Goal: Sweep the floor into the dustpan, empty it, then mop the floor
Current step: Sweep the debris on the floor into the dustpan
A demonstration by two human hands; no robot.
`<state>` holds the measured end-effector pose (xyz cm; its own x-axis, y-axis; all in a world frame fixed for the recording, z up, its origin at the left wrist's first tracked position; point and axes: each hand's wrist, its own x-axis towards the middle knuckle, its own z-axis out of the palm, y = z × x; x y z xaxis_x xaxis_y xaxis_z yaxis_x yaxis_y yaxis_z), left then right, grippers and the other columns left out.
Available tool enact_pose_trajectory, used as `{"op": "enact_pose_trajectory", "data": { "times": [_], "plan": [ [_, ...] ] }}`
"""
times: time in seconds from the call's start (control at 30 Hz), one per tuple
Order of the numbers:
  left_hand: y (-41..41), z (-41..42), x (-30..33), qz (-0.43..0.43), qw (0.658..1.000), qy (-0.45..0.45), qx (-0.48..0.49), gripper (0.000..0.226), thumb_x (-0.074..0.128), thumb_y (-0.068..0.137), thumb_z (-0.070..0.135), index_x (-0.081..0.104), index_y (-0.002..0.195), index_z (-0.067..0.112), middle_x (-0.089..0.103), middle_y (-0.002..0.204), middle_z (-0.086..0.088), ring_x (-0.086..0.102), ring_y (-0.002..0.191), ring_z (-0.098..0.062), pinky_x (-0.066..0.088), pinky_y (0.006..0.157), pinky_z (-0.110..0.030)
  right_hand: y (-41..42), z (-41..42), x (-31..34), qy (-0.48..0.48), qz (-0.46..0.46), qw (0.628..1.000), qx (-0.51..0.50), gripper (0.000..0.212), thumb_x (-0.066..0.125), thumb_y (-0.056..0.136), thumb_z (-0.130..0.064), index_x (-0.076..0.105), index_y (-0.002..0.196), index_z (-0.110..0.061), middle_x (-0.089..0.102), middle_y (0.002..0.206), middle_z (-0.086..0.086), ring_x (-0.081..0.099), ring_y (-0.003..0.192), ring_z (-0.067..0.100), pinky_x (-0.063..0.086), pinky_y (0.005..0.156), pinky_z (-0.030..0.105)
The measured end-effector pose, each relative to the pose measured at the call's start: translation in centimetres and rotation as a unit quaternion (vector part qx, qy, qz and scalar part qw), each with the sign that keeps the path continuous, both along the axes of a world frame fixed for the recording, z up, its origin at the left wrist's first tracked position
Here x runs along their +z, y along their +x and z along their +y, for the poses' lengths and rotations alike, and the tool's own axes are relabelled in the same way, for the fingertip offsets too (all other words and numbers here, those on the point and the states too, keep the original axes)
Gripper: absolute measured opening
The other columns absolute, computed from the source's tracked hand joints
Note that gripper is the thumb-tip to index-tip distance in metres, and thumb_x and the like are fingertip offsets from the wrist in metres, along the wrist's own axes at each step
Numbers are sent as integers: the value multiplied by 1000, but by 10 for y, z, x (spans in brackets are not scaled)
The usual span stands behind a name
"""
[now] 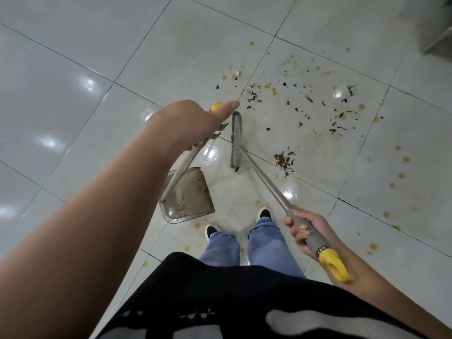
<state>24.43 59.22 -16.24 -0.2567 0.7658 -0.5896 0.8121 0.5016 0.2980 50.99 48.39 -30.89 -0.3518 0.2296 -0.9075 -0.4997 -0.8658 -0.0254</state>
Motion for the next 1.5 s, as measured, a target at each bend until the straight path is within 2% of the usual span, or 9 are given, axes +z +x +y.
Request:
{"op": "enact_pose_trajectory", "data": {
  "times": [0.3,0.7,0.83,0.93,1.03,1.1,1.17,1.23,1.5],
  "plan": [
    [4,1,1,6,1000,-2,5,78,31,65,88,52,45,16,39,21,8,49,40,-16,35,51,-25,-56,10,0,-63,-2,995,75,18,43,98,-15,44,83,-5,51,57,9,42,25,5,32,23,11],
    [12,-3,0,14,1000,-1,1,83,31,66,87,54,35,14,41,23,9,49,40,-13,34,51,-25,-23,48,-16,-2,-108,994,8,21,41,99,-14,45,85,1,45,78,10,47,29,5,40,32,9],
    [25,-8,2,13,1000,15,-8,57,28,65,89,46,27,51,40,23,15,50,43,-11,32,50,-24,-37,54,-11,10,-135,988,73,26,39,99,-11,45,78,4,42,71,10,44,24,8,36,28,11],
    [24,-9,4,13,1000,28,-4,57,26,64,89,45,26,52,41,23,14,50,42,-11,32,50,-24,-49,28,-8,78,-230,956,165,5,46,92,2,50,90,4,45,64,13,43,23,11,36,29,13],
    [20,-11,4,17,999,28,6,58,24,62,90,44,25,50,40,22,12,49,39,-11,33,50,-24,-56,-3,1,151,-297,913,236,34,50,88,7,55,119,-7,51,66,14,44,27,13,40,33,17],
    [17,-11,2,15,1000,24,6,61,23,60,91,47,25,46,39,22,11,47,34,-9,33,50,-24,-53,-2,9,145,-269,931,199,36,49,89,6,53,121,-11,51,70,15,44,32,15,40,32,17],
    [13,-7,-3,18,1000,19,-2,79,23,59,91,55,27,27,41,22,10,45,28,-7,33,49,-24,-48,11,18,100,-184,971,115,12,45,94,1,50,92,-9,45,71,13,43,31,13,38,30,15],
    [11,-5,-5,31,999,12,-9,87,24,60,92,55,27,17,41,22,9,47,31,-10,32,49,-25,-43,23,23,33,-100,994,42,20,41,97,-6,41,78,-8,43,71,11,41,27,10,36,28,12],
    [-1,-13,-5,31,999,18,-15,83,27,61,91,51,45,14,41,21,9,51,44,-15,32,49,-24,-75,39,-6,6,-57,998,-11,24,38,100,-11,41,79,-1,43,74,11,43,24,7,36,26,11]
  ]
}}
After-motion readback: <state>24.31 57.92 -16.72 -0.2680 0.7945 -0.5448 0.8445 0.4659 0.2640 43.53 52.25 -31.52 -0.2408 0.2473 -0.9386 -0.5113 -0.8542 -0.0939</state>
